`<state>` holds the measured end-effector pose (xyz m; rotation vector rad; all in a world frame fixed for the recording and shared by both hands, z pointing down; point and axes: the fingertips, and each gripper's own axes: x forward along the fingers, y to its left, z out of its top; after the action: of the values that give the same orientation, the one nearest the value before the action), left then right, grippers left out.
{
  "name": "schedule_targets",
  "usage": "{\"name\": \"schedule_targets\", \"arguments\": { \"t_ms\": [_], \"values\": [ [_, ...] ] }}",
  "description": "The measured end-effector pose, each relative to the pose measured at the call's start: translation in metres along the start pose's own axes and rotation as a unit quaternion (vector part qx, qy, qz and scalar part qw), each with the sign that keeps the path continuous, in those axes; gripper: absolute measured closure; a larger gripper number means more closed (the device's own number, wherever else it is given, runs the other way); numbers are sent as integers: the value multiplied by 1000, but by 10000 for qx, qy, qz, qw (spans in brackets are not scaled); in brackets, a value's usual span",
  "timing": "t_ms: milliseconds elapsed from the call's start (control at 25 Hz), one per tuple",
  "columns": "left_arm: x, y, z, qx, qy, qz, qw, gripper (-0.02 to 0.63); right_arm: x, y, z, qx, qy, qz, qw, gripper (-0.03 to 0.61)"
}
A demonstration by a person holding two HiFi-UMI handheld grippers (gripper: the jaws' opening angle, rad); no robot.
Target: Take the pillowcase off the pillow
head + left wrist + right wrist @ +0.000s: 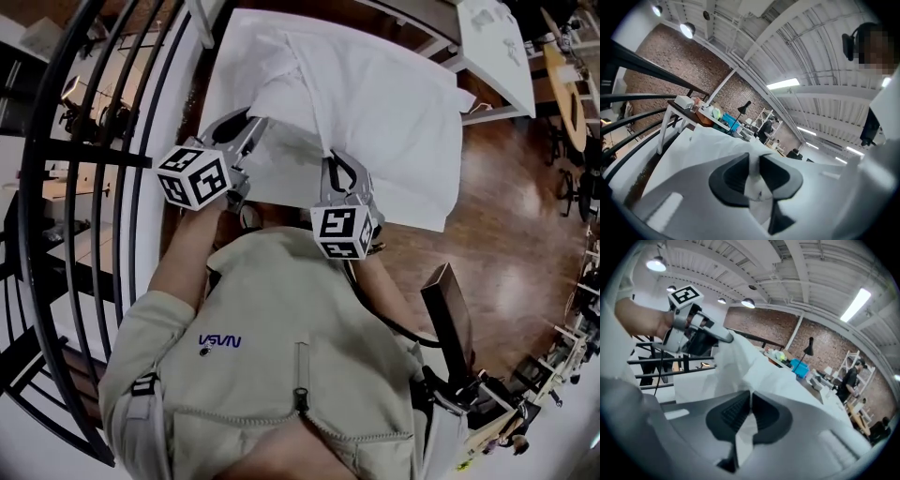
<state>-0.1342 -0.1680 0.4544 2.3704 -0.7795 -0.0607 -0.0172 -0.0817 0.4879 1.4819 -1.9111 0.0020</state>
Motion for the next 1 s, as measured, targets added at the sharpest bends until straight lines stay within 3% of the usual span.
{"name": "schedule_targets", "arguments": {
  "t_ms": [120, 280, 520, 680, 920, 1000],
  "values": [
    [-8, 2, 9, -220, -169, -84, 9996, 541, -3, -36, -24, -177, 216, -373, 9989, 572],
    [-14, -12, -10, 39, -11, -253, 9997, 541, 14, -62, -46, -262, 538, -509, 9969, 572],
    [-30, 4, -89, -151, 647, 122, 9977, 540, 41, -23, -92, 269, 1259, 474, 9905, 572],
    [-35, 2, -119, 35, 1007, 19, 9949, 520, 41, -7, -109, 521, 1436, 1002, 9832, 571],
    [-50, -23, -91, 566, 793, -224, 9950, 438, 38, 1, -104, 871, 1313, 1755, 9718, 553],
    [-41, -33, -76, 719, 654, -234, 9950, 437, 33, 4, -101, 841, 1284, 2055, 9665, 531]
  ]
}}
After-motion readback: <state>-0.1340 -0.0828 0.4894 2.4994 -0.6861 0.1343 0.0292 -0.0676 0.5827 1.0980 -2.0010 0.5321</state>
